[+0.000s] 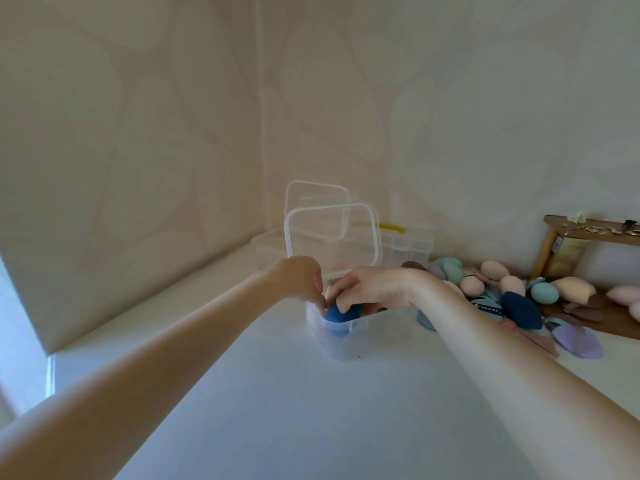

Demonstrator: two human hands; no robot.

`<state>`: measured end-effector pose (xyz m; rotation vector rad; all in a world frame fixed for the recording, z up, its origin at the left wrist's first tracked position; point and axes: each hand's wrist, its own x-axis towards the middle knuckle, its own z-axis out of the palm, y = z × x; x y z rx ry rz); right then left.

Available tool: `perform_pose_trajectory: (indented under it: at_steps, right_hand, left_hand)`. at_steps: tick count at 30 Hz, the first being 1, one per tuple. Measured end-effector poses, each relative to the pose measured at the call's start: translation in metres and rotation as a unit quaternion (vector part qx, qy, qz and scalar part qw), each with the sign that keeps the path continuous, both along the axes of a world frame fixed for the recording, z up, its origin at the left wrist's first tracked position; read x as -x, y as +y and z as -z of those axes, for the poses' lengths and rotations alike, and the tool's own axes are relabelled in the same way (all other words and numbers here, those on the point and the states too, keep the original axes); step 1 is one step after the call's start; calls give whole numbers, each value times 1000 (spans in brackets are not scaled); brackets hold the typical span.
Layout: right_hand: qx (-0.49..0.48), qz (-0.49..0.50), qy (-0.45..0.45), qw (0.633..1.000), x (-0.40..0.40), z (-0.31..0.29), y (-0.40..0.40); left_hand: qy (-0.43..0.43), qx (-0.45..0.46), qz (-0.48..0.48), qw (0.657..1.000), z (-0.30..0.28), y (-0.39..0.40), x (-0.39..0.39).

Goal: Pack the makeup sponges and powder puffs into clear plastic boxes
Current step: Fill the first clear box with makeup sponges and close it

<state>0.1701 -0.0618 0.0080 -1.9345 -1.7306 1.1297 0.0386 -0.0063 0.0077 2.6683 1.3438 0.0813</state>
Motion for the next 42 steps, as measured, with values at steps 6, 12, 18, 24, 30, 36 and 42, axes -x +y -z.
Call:
perform_pose_trajectory:
  at_steps: [6, 12, 18, 24, 30, 36, 42]
  right_hand:
    - [-55, 7, -80, 995, 7, 7, 3]
    - [-105, 22, -119, 987, 9, 15, 10]
    - [-93, 7, -169, 981, 10, 14, 8]
    - [-126, 21, -219, 967, 18, 25, 13]
    - [-123, 11, -184, 975, 13, 25, 9]
    - [-69, -34, -128, 989, 6, 13, 5]
    - [-273, 212, -6, 938, -44, -28, -3]
  left_hand:
    - [-12, -52, -13, 999, 8, 11, -6]
    - [-33, -49, -4, 998, 10, 14, -8]
    - [-54, -24, 18, 998, 7, 14, 0]
    - [-66, 13, 20, 998, 10, 14, 3]
    - [-31, 80, 39, 996, -3, 12, 3]
    - [114, 74, 46, 990, -12, 10, -16]
    - [158, 65, 40, 985, -14, 13, -32]
